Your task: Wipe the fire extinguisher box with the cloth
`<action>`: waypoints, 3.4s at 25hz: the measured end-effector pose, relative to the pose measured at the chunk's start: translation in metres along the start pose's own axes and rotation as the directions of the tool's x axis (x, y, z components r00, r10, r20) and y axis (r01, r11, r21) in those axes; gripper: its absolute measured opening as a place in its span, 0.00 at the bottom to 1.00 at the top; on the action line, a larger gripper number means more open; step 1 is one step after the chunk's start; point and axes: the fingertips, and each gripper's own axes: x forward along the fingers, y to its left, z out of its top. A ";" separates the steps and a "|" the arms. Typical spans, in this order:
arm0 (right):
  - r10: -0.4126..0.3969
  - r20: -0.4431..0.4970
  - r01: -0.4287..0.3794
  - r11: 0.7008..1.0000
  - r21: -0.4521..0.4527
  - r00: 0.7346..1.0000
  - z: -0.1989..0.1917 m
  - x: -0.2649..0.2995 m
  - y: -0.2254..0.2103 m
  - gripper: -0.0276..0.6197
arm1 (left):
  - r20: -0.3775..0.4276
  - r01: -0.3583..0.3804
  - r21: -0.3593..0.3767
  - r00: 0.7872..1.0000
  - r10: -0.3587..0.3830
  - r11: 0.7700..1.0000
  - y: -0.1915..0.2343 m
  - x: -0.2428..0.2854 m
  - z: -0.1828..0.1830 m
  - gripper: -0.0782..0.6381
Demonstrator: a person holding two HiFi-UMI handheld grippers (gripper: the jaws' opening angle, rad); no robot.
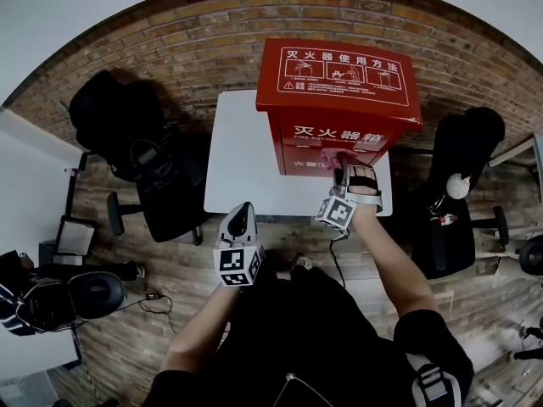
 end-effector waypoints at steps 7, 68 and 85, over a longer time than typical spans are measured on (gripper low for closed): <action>-0.016 0.005 0.016 1.000 -0.011 1.000 0.005 -0.005 -0.014 0.23 | 0.000 -0.009 -0.008 1.000 0.009 1.000 0.002 -0.001 -0.003 0.13; -0.372 0.055 0.375 0.924 -0.072 0.927 0.012 -0.079 -0.170 0.23 | -0.010 0.003 -0.037 1.000 -0.003 0.999 -0.002 -0.001 -0.008 0.13; -0.389 0.003 0.387 0.917 -0.091 0.921 -0.022 -0.078 -0.164 0.23 | -0.022 0.013 -0.032 1.000 -0.014 0.999 -0.008 -0.004 -0.014 0.13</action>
